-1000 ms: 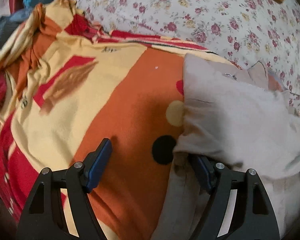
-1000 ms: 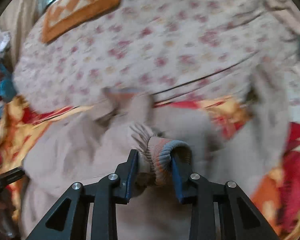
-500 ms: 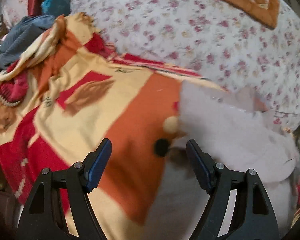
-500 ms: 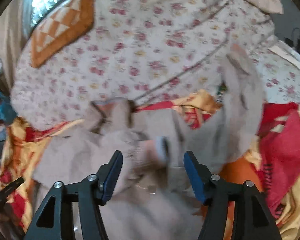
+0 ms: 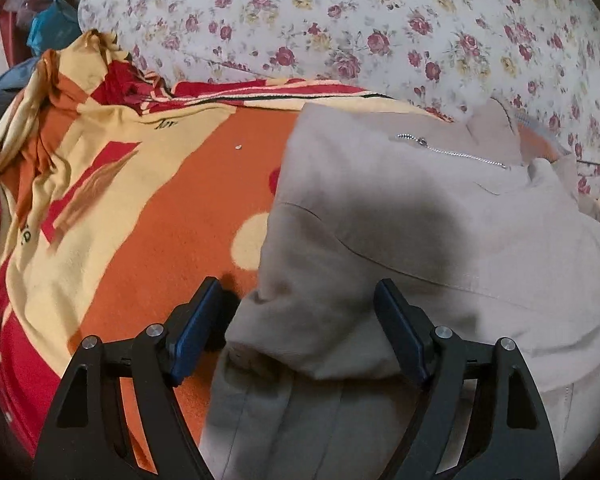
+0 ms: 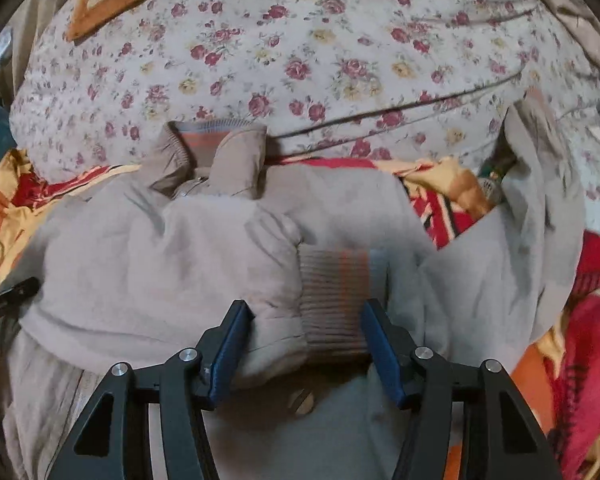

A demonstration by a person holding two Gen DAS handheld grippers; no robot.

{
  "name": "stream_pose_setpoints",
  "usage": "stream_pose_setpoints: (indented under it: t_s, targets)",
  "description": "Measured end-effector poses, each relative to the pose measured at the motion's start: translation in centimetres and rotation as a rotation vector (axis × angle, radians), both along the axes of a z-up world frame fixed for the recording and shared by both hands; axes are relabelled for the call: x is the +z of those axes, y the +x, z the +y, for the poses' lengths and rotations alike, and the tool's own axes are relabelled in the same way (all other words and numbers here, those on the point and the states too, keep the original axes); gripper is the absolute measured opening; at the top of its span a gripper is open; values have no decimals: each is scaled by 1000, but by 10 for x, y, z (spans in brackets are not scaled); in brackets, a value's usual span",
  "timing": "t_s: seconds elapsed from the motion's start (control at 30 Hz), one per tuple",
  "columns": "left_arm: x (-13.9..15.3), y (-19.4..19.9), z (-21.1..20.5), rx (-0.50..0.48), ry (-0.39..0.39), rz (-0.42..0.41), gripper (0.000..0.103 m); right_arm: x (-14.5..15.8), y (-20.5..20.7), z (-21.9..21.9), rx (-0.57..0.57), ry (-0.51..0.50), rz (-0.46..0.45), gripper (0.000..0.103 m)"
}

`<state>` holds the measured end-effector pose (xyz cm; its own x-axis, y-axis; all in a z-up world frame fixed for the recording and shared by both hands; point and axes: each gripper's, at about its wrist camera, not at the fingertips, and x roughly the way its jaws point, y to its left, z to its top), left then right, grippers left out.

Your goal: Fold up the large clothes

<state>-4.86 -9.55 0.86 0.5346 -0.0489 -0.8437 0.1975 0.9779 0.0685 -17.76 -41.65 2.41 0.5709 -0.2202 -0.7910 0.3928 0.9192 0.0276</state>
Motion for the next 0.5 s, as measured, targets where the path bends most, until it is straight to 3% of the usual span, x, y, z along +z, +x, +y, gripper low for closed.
stream_pose_setpoints:
  t_s: [0.23, 0.37, 0.43, 0.5]
  targets:
    - [3, -3, 2, 2, -7, -9, 80, 26, -16, 5, 20, 49, -48, 57]
    - [7, -8, 1, -4, 0, -26, 80, 24, -19, 11, 40, 95, -59, 57]
    - [9, -10, 1, -7, 0, -35, 80, 18, -15, 14, 40, 73, -31, 57]
    - [14, -14, 1, -14, -11, -50, 80, 0, -6, 15, 31, 23, 86, 63]
